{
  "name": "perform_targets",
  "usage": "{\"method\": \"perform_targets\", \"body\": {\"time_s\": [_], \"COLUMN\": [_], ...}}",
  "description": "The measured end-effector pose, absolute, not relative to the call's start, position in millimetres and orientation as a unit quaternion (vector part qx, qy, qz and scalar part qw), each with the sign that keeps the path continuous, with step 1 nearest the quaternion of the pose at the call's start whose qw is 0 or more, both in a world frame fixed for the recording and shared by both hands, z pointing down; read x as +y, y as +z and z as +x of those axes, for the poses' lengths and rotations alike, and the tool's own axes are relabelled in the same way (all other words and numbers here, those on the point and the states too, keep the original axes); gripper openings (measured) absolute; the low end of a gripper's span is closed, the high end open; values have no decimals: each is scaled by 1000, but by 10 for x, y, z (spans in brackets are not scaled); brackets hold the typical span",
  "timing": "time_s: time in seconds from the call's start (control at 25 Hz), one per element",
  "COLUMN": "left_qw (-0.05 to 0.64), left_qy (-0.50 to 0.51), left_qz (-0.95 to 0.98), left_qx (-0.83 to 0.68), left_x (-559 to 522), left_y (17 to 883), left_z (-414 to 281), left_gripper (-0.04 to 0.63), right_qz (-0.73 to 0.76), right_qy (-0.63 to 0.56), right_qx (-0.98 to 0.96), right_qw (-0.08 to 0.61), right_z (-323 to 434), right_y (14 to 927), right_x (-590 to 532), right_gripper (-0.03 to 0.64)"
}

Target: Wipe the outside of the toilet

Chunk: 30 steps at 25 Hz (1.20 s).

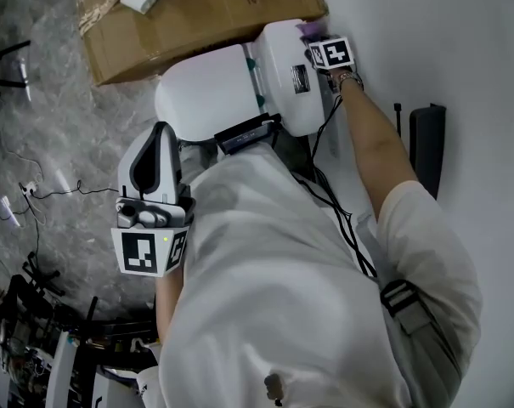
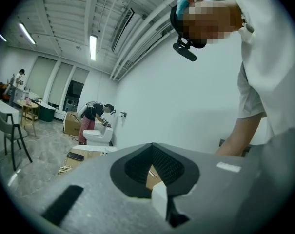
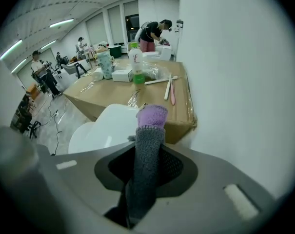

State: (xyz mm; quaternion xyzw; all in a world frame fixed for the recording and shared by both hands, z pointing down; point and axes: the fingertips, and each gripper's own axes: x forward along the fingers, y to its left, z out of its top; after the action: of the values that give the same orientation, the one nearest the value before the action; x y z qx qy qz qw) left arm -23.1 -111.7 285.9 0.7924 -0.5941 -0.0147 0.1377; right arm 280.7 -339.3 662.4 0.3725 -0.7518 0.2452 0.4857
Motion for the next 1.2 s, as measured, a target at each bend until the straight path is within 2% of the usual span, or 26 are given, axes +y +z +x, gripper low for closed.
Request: {"method": "perform_targets", "body": {"time_s": [0.24,0.6,1.2], "left_qw": [144,150,150], "left_qy": [-25,-25,-24], "left_qz": [818,844,873], "left_qx": [-556,-514,-463], "left_x": [-1137,-792,-476], "left_y": [2965,2775,2796], "left_z": [-158,-314,-647], "left_gripper": [5,5,5], "right_qz": [402,481,549], "right_qy": [301,318,337], "right_qx": [-722,-682,-604], "right_qw": [476,450,468], "right_z": [3085,3363,3515], "right_y": [6768,6498,6546], "right_x": [-2890,-2028,-892], "right_gripper": [94,94,98]}}
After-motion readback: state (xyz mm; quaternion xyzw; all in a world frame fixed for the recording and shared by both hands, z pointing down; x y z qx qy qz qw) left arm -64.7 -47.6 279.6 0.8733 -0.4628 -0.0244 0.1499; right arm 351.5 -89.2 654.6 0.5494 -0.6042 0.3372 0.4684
